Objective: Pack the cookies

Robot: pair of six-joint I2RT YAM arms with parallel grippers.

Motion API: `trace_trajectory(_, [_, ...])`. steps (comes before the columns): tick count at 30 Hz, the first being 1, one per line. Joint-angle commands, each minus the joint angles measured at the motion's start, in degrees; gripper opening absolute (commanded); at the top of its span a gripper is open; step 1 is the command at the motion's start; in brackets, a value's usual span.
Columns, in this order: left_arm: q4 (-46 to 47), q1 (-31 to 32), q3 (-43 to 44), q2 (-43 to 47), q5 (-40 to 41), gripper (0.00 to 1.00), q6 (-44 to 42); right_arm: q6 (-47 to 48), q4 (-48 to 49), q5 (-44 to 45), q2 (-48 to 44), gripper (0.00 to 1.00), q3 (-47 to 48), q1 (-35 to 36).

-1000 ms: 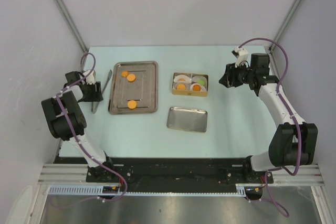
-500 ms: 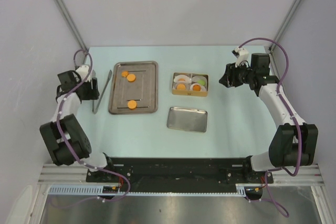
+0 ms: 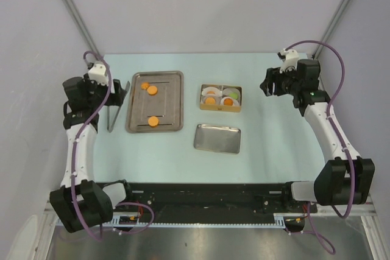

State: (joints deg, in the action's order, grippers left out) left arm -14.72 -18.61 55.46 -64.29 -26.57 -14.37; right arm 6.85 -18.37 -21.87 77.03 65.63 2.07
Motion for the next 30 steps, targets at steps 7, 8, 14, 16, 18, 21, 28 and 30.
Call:
trace_trajectory(7, [5.1, 9.8, 2.0, 3.3, -1.8, 0.88, 8.7, -1.0, 8.9, 11.6, -9.3, 0.93, 0.5, 0.6])
trace_trajectory(8, [5.1, 10.6, 2.4, 3.3, -1.4, 0.94, 8.9, -1.1, 9.2, 12.4, -10.0, 0.99, 0.5, 0.6])
trace_trajectory(14, [6.0, 12.9, 4.2, 3.5, -1.1, 1.0, 10.6, -0.6, 12.1, 16.7, -13.7, 0.99, 0.5, 0.7])
trace_trajectory(16, [6.4, 13.3, 4.6, 3.6, -1.2, 1.0, 11.3, -0.3, 12.7, 17.4, -14.9, 1.0, 0.5, 0.7])
trace_trajectory(18, [6.7, 14.0, 4.8, 3.6, -1.3, 1.0, 11.6, -0.7, 13.0, 18.0, -15.5, 1.0, 0.5, 1.0])
trace_trajectory(21, [6.7, 15.2, 5.0, 3.2, -1.9, 1.0, 11.8, -1.1, 12.3, 17.0, -15.5, 1.0, 0.5, 1.2])
trace_trajectory(28, [1.9, 23.3, 3.9, -0.7, -3.8, 1.0, 10.8, -2.6, 5.3, 11.4, -11.7, 1.0, 0.4, 3.6])
trace_trajectory(30, [0.5, 27.2, 3.6, -1.7, -2.4, 1.0, 10.2, -2.8, 3.1, 10.3, -9.5, 1.0, 0.4, 4.8])
